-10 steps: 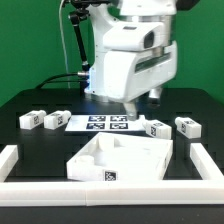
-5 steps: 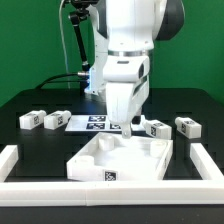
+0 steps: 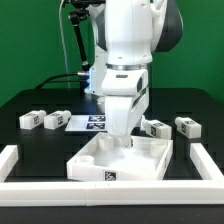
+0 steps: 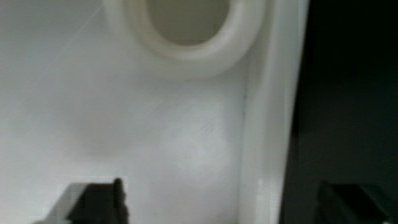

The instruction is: Assemble square table

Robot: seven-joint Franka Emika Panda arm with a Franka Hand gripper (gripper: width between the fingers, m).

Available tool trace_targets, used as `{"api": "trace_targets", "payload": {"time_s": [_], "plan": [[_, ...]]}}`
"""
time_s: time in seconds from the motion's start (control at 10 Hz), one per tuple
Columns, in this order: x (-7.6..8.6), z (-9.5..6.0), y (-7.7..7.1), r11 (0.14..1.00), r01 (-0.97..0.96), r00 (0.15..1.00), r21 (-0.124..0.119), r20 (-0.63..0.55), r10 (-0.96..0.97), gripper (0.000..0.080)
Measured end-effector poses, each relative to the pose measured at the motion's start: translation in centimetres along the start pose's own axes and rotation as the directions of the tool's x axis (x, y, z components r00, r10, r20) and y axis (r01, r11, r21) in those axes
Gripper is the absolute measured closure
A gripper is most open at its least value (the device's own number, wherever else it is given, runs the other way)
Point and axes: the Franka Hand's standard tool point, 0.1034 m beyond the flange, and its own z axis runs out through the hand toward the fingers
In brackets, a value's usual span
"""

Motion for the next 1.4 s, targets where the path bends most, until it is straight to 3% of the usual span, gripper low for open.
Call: {"api": "trace_targets", "payload": {"time_s": [0.1, 0.3, 0.4, 1.1, 1.3, 1.4], "plan": [[0.0, 0.0, 0.0, 1.0, 0.0, 1.0, 0.0, 0.0, 0.0, 0.0348], [0.0, 0.1, 0.0, 1.0, 0.0, 1.0, 0.001, 0.0, 0.0, 0.0645], [0.0, 0.1, 0.0, 1.0, 0.0, 1.0, 0.001, 0.0, 0.0, 0.0744], [0.0, 0.1, 0.0, 1.0, 0.001, 1.0, 0.001, 0.0, -0.001, 0.0743], [1.2, 0.1, 0.3, 0.991, 0.134, 0.991, -0.03, -0.016, -0.135, 0.0742], [2.2, 0.1, 0.3, 0.985, 0.17, 0.985, -0.034, -0.019, -0.17, 0.0742]]}}
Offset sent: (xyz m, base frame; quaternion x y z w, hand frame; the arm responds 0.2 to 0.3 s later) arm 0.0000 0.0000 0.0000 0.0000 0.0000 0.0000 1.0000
